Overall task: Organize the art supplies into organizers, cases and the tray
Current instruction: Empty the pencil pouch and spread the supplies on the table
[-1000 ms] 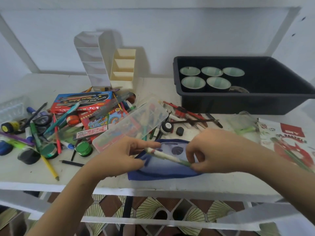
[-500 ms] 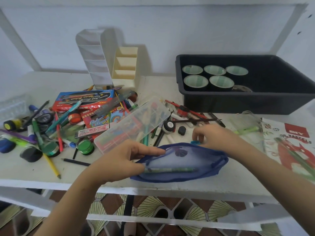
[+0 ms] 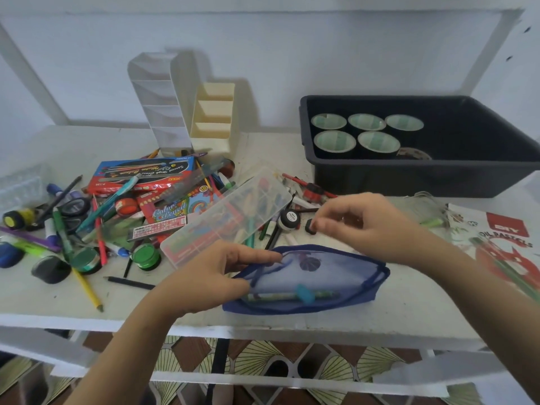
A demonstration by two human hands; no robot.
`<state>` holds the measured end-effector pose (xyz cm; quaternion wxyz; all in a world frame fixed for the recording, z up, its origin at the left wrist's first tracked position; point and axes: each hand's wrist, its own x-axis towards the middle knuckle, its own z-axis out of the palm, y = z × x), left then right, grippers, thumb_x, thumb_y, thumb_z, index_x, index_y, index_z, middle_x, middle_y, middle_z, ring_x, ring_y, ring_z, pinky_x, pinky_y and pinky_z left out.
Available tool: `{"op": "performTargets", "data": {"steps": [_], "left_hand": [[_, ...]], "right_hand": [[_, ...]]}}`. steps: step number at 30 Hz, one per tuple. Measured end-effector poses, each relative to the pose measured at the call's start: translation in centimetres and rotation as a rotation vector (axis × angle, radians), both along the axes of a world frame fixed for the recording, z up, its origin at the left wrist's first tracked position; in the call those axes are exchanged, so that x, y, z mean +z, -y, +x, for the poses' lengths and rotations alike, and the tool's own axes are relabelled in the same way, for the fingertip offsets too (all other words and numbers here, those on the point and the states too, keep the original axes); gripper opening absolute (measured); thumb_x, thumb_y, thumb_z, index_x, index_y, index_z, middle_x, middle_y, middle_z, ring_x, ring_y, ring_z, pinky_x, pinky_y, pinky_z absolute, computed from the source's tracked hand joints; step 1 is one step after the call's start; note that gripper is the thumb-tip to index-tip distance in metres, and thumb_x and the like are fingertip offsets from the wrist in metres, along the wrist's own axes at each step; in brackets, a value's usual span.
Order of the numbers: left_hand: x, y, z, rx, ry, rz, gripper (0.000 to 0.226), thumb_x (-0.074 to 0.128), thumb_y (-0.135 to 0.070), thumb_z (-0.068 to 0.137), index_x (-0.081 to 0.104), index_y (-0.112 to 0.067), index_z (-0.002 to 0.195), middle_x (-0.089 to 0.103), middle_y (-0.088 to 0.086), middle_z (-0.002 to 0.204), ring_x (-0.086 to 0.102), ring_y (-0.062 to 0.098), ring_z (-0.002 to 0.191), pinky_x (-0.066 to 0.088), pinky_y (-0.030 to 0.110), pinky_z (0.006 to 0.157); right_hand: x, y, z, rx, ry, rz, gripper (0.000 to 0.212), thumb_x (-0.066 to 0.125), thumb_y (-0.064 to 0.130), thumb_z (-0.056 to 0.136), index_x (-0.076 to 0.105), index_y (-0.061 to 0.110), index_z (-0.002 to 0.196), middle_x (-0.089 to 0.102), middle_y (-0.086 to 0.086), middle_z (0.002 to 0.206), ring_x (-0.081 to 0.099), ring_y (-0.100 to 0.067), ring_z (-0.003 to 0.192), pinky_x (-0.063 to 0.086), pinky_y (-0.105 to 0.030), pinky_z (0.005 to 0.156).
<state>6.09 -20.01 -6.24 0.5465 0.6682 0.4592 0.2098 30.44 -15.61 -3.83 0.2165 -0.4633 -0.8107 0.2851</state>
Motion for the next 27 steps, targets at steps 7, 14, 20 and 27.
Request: {"op": "performTargets", "data": {"steps": [7, 14, 20, 27], "left_hand": [[-0.1, 0.1, 0.0, 0.028, -0.009, 0.002, 0.064, 0.039, 0.023, 0.078, 0.066, -0.028, 0.106, 0.062, -0.031, 0.107, 0.06, -0.006, 0.103, 0.047, 0.009, 0.076], [-0.5, 0.0, 0.0, 0.051, 0.012, -0.037, 0.057, 0.043, -0.005, 0.061, 0.07, -0.035, 0.101, 0.069, -0.02, 0.106, 0.064, 0.002, 0.102, 0.053, 0.018, 0.081], [-0.8, -0.4, 0.3, 0.046, 0.004, -0.052, 0.057, 0.043, -0.006, 0.061, 0.07, -0.033, 0.103, 0.07, -0.017, 0.107, 0.064, 0.004, 0.102, 0.05, 0.016, 0.071], [-0.9, -0.7, 0.3, 0.062, 0.03, -0.069, 0.056, 0.044, -0.005, 0.061, 0.069, -0.03, 0.104, 0.069, -0.015, 0.109, 0.064, 0.004, 0.103, 0.052, 0.017, 0.076]], "right_hand": [[-5.6, -3.9, -0.1, -0.078, 0.42, 0.008, 0.037, 0.054, 0.029, 0.092, 0.054, 0.031, 0.129, 0.054, 0.002, 0.112, 0.05, -0.008, 0.09, 0.041, -0.025, 0.077], [-6.6, -3.6, -1.1, -0.152, 0.401, 0.128, 0.03, 0.055, 0.023, 0.09, 0.059, 0.027, 0.119, 0.048, 0.0, 0.122, 0.051, -0.019, 0.106, 0.046, -0.034, 0.081], [-6.9, -4.0, -1.0, -0.144, 0.358, 0.175, 0.018, 0.06, 0.022, 0.087, 0.064, 0.025, 0.104, 0.058, 0.003, 0.107, 0.054, -0.015, 0.095, 0.045, -0.03, 0.073], [-4.1, -2.8, -0.7, -0.279, -0.37, -0.271, 0.017, 0.069, 0.014, 0.083, 0.062, 0.025, 0.094, 0.066, 0.006, 0.084, 0.058, 0.003, 0.059, 0.042, -0.01, 0.051]]}}
